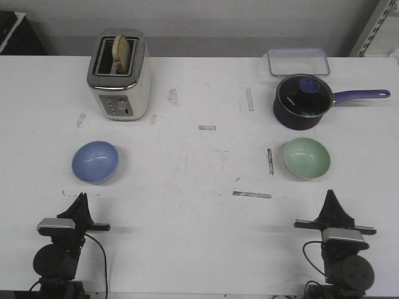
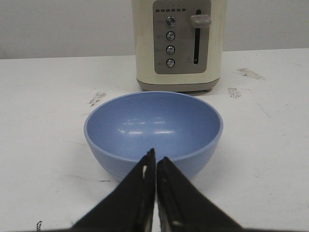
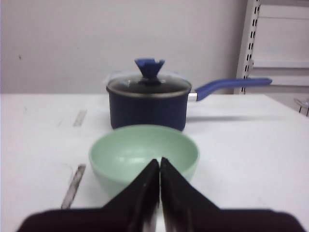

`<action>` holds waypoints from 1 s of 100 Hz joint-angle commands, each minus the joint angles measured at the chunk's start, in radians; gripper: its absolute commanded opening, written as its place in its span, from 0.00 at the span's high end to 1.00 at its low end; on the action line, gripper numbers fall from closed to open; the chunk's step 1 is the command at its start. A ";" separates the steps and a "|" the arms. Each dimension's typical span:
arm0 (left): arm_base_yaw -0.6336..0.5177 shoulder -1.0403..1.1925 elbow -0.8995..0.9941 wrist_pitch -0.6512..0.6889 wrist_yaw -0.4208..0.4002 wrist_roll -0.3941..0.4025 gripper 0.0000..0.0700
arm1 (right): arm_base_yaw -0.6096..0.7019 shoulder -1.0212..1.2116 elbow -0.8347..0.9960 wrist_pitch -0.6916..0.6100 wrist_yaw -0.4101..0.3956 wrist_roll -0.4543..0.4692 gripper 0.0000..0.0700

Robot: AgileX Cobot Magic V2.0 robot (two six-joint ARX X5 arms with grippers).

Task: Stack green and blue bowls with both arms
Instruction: 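Reach the right gripper forward over the pale green bowl, then grasp the green bowl rim with the right gripper and slide it toward center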

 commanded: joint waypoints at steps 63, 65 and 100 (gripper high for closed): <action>0.002 -0.002 -0.021 0.011 0.002 0.002 1.00 | -0.005 0.951 0.995 -0.531 -0.077 -0.016 0.49; 0.002 -0.002 -0.021 0.011 0.002 0.001 1.00 | -0.009 0.972 1.001 -0.542 -0.077 -0.023 0.44; 0.002 -0.002 -0.021 0.010 0.002 0.001 1.00 | -0.147 1.275 1.010 -0.664 -0.146 -0.111 0.24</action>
